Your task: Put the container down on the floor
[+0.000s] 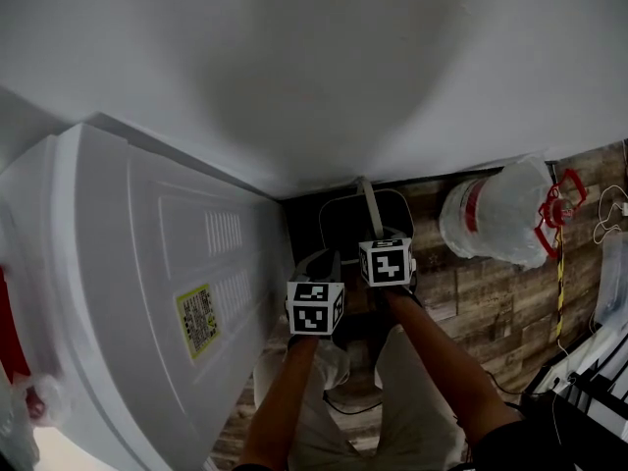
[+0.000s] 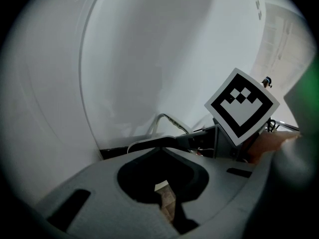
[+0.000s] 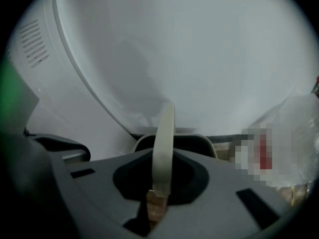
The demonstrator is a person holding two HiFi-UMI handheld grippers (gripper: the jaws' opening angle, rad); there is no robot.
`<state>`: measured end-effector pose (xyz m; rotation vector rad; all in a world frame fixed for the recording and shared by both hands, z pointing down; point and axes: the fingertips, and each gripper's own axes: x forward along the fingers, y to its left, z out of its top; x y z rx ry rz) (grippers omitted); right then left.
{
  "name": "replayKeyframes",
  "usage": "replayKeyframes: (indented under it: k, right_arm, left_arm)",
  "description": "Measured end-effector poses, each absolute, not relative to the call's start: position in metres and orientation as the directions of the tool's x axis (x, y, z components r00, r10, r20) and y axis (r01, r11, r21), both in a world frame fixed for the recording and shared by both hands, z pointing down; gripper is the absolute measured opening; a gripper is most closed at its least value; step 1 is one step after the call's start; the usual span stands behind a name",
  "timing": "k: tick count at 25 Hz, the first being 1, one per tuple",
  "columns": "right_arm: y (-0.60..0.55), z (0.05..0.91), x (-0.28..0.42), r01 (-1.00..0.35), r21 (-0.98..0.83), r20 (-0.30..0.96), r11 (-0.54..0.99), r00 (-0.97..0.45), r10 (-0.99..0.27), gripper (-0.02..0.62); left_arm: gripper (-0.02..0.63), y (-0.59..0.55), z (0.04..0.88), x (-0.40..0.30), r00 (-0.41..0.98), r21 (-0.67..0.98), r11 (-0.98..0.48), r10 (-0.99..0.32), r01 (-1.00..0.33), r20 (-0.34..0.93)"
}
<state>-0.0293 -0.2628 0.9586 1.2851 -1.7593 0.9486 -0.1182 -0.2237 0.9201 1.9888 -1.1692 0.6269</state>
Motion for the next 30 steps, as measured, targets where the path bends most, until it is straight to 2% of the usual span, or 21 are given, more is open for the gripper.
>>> replayKeyframes:
  k: [16,30]
  right_arm:
    - [-0.26,0.975,-0.03,-0.96,-0.111,0.874,0.255,-0.217,-0.434,0.034]
    - [-0.231,0.983,-0.026,-0.956,-0.124,0.891,0.265,-0.224,-0.394,0.034]
  left_arm:
    - [0.015,-0.211,0.939,-0.117,0.466,0.351,-0.31,-0.505,-0.884,0.726]
    - [0.015,-0.186,0.94,-0.11,0.472,0.371,-0.295,-0.47,-0.881,0.746]
